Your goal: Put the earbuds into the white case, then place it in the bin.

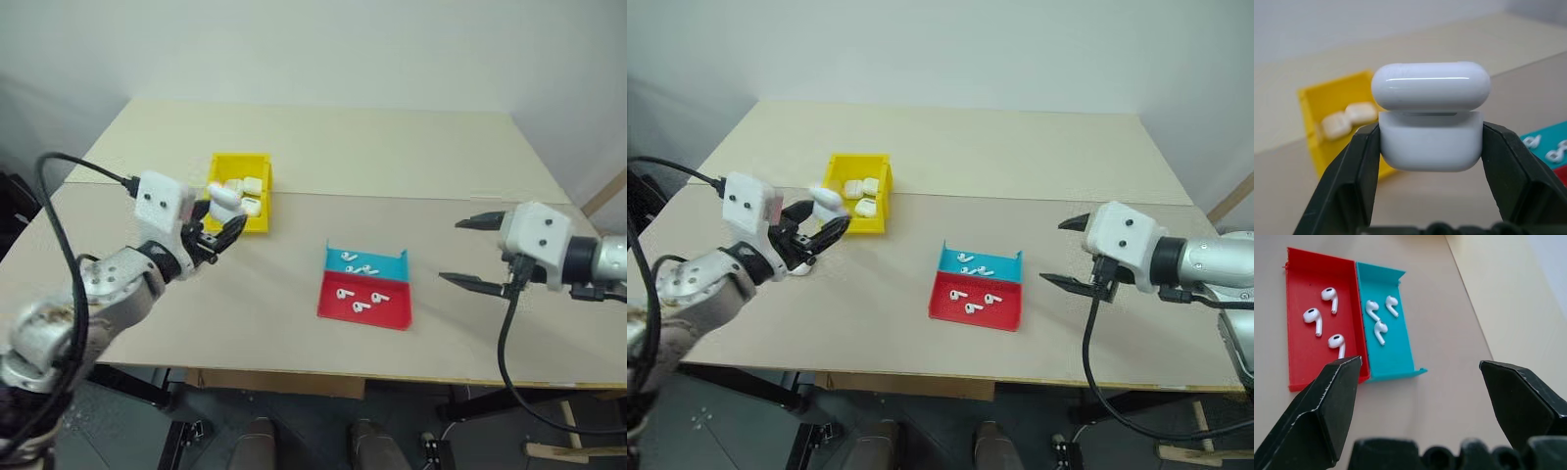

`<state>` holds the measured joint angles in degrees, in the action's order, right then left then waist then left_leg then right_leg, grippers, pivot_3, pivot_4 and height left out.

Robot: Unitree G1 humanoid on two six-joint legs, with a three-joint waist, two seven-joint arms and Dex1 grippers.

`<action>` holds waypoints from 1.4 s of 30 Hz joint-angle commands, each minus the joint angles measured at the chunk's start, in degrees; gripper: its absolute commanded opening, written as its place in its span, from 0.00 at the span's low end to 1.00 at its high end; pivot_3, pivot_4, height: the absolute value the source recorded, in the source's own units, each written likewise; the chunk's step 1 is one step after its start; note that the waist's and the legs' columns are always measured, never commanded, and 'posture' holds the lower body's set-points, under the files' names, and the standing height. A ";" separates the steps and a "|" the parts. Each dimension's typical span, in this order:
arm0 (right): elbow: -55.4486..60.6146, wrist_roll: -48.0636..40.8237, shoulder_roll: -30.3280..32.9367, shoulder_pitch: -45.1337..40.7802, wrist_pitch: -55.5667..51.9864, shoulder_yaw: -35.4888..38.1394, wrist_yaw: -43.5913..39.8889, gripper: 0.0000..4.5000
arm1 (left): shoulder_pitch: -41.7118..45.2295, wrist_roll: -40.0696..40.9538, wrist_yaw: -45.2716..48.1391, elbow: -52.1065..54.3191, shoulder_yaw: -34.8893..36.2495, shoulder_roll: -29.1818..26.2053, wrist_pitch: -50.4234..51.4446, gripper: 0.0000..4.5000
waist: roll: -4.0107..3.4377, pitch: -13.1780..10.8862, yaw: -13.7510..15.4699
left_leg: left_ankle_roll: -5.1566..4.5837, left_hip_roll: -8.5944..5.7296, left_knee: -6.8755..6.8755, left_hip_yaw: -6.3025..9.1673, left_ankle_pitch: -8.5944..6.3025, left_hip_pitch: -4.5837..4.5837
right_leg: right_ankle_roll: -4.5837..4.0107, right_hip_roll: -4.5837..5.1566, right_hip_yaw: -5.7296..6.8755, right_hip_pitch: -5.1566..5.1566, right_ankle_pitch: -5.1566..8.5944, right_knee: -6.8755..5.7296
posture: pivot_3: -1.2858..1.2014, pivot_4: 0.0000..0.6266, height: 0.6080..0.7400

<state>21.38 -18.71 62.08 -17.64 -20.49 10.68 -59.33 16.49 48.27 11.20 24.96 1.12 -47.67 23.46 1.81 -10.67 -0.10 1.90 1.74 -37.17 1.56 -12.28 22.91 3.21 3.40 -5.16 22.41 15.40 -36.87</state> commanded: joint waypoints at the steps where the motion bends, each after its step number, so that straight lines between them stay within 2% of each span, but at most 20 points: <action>1: 0.80 -0.02 -0.09 -2.10 2.70 0.32 -0.60 1.00 | -0.55 -4.46 15.37 -4.16 0.06 4.05 -10.05 0.61 | 0.00 0.00 -0.08 | -0.02 0.01 0.00 0.00 -0.01 0.00 | 0.00 0.00 0.00 0.00 0.00 -0.01 | 0.52 0.24 1.00; 4: 1.72 -0.08 0.34 -3.46 2.01 -0.64 -0.83 1.00 | 0.92 -1.64 28.50 -9.74 0.33 7.65 -10.95 0.61 | 0.00 0.00 -0.22 | -0.04 0.01 -0.01 0.00 -0.02 0.00 | 0.01 -0.01 -0.01 0.01 0.00 -0.03 | 0.52 0.24 1.00; 7: 4.43 -2.13 2.79 -6.49 -2.84 -2.85 -3.27 1.00 | 1.00 -5.51 38.31 -14.80 0.55 13.44 -20.87 0.61 | -0.07 0.00 -0.63 | -0.06 0.02 -0.05 -0.02 -0.02 -0.01 | 0.02 -0.01 -0.02 0.01 0.00 -0.07 | 0.52 0.24 1.00; 10: 6.25 -1.74 2.58 -8.28 -3.90 -4.20 -2.79 1.00 | 1.58 -8.15 43.45 -18.54 0.96 16.97 -25.58 0.61 | -0.06 0.01 -0.68 | -0.08 0.09 -0.06 0.03 -0.03 0.00 | 0.02 -0.06 0.01 0.01 -0.01 -0.08 | 0.52 0.24 1.00; 16: 9.43 -1.11 0.71 -11.82 -5.49 -6.92 -1.39 1.00 | 1.62 -5.69 52.71 -22.83 2.76 23.66 -29.19 0.61 | -0.06 0.01 -0.85 | -0.11 0.09 -0.12 0.03 -0.05 0.01 | 0.03 -0.05 0.00 0.02 -0.01 -0.12 | 0.52 0.24 1.00; 21: 11.26 -2.34 3.86 -18.31 -14.90 -14.53 -6.80 1.00 | 1.54 -5.41 61.89 -27.01 3.14 26.24 -31.98 0.61 | -0.07 0.01 -0.88 | -0.12 0.09 -0.13 0.05 -0.05 -0.02 | 0.03 -0.06 0.00 0.02 -0.01 -0.15 | 0.52 0.24 1.00; 24: 12.37 -2.27 4.46 -24.21 -21.08 -20.59 -10.06 1.00 | 0.97 -5.31 65.83 -28.78 3.23 28.30 -34.06 0.61 | -0.11 0.03 -0.95 | -0.14 0.10 -0.15 0.04 -0.06 -0.02 | 0.03 -0.06 -0.01 0.04 -0.01 -0.16 | 0.52 0.24 1.00; 30: 12.90 1.44 0.31 -32.31 -26.04 -31.19 -11.50 1.00 | -0.73 -7.81 70.36 -33.19 3.73 31.26 -39.39 0.61 | -0.11 0.03 -1.13 | -0.18 0.12 -0.16 0.07 -0.09 0.00 | 0.02 -0.07 0.03 0.07 -0.01 -0.16 | 0.52 0.24 1.00; 33: 12.07 5.31 -2.17 -35.19 -29.29 -37.19 -10.62 1.00 | -1.54 -11.15 67.08 -34.13 3.82 33.38 -42.90 0.61 | -0.11 0.03 -1.05 | -0.18 0.12 -0.17 0.09 -0.09 0.03 | 0.02 -0.07 0.05 0.10 -0.01 -0.17 | 0.52 0.24 1.00; 36: 11.43 8.38 -4.70 -36.72 -32.53 -41.73 -9.32 0.86 | -2.09 -11.99 67.27 -34.49 4.09 35.32 -46.71 0.61 | -0.11 0.03 -0.87 | -0.18 0.10 -0.25 0.14 -0.09 0.10 | 0.03 -0.06 0.07 0.13 -0.02 -0.20 | 0.52 0.24 1.00; 39: 11.60 10.03 -6.15 -37.54 -33.56 -44.17 -9.30 0.64 | -3.92 -10.34 69.34 -33.11 4.26 34.57 -45.49 0.61 | -0.13 0.04 -0.86 | -0.19 0.10 -0.28 0.18 -0.09 0.21 | 0.02 -0.07 0.10 0.23 -0.02 -0.23 | 0.52 0.24 1.00; 42: 10.79 11.90 -7.95 -38.44 -34.18 -46.94 -9.22 0.64 | -5.28 -9.17 72.77 -33.01 4.29 33.55 -45.36 0.61 | -0.14 0.05 -0.98 | -0.21 0.11 -0.28 0.16 -0.11 0.36 | 0.00 -0.06 0.09 0.46 -0.03 -0.31 | 0.52 0.24 1.00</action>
<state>31.72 -8.29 54.51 -54.30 -54.03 -35.81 -68.63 11.48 37.60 82.07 -9.89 4.93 -13.48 -21.26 1.67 -10.62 -1.08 1.68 1.86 -37.45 1.72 -12.39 23.28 3.20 3.33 -5.07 22.91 15.36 -37.21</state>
